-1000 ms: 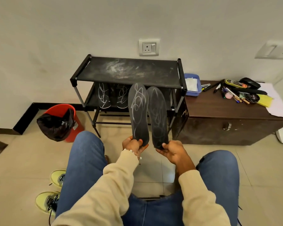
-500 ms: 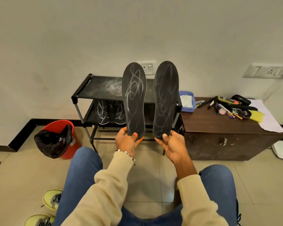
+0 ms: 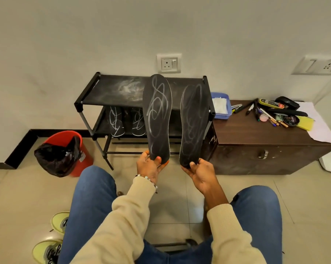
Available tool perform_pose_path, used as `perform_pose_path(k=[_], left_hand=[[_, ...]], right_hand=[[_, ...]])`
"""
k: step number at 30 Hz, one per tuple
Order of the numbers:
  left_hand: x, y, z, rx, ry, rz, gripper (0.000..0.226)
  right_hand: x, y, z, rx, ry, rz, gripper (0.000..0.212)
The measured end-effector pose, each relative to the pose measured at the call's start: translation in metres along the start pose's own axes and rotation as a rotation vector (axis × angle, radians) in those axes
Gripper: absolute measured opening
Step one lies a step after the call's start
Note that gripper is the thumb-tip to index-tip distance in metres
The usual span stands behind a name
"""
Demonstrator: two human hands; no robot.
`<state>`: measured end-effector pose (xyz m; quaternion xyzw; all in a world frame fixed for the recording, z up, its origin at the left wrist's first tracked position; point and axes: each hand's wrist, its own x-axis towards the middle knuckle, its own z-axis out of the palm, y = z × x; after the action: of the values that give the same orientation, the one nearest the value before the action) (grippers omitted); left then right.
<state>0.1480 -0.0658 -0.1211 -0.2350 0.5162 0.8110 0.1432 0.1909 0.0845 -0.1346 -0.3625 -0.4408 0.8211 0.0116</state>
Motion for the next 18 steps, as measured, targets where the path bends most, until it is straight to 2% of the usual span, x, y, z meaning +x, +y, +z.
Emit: perform_pose_path(k=[3,8,14,18], left_hand=[[0.016,-0.026,-0.011,0.006,0.046,-0.117,0.035],[0.038,-0.084,-0.031,0.075,0.173,-0.337,0.039],[0.068,-0.158,-0.059,0.270,0.346,-0.595,0.044],[0.096,-0.205,-0.070,0.377,0.333,-0.668,0.033]], right_hand=[[0.015,0.023,-0.013,0.004,0.058,0.105,0.031],[0.046,0.078,-0.041,-0.163,0.210,0.302,0.035],[0.082,0.149,-0.086,-0.235,0.306,0.572,0.026],[0.113,0.195,-0.112,-0.191,0.358,0.649,0.044]])
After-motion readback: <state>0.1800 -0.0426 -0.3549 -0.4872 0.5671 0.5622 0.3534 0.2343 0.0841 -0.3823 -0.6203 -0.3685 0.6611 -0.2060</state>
